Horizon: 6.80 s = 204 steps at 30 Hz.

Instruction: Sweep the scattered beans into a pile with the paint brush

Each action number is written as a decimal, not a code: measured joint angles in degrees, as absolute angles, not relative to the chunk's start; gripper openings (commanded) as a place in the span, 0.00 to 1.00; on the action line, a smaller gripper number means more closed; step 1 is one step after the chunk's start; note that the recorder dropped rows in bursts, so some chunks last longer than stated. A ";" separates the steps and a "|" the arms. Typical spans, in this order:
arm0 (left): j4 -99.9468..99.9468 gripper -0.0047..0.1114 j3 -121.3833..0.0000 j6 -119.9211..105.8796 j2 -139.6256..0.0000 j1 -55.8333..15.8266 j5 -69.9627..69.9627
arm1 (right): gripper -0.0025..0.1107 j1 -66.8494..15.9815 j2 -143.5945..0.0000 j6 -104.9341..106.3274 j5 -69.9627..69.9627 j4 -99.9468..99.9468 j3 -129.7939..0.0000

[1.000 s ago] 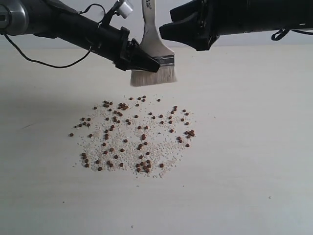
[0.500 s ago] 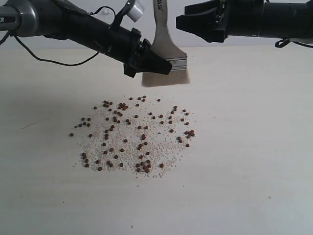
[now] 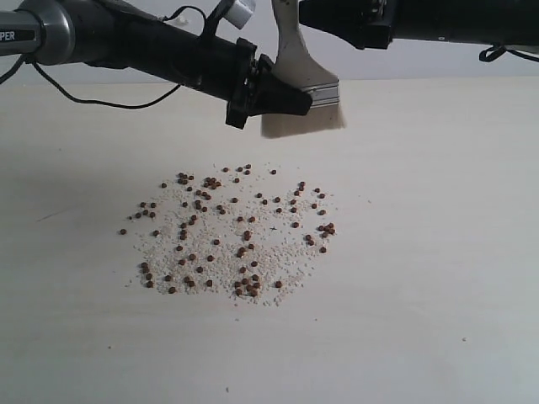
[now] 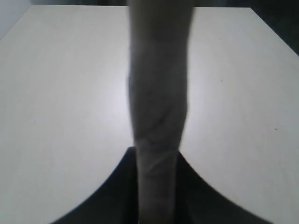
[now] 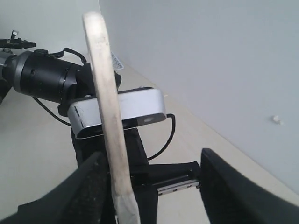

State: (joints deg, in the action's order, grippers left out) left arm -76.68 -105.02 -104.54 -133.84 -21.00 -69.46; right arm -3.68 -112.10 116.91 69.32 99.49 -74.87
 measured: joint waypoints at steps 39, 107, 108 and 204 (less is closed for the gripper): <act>-63.06 0.04 -105.02 -94.04 -133.95 -21.65 -69.46 | 0.47 -7.49 -112.88 97.67 66.97 80.84 -81.97; -64.09 0.04 -96.99 -76.91 -120.51 -5.75 -60.98 | 0.02 -8.62 -104.35 73.37 45.07 68.86 -81.97; -64.37 0.04 -94.72 -76.16 -118.58 -5.49 -57.53 | 0.02 -8.62 -103.83 71.56 45.07 67.68 -81.97; -75.58 0.04 -0.15 -71.75 -1.04 -4.65 5.91 | 0.02 -36.14 -107.41 35.02 -56.25 44.85 -36.35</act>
State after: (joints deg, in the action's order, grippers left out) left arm -75.58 -0.15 -71.75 -1.04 -4.65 5.91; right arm -36.14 -107.41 35.02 -56.25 44.85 -36.35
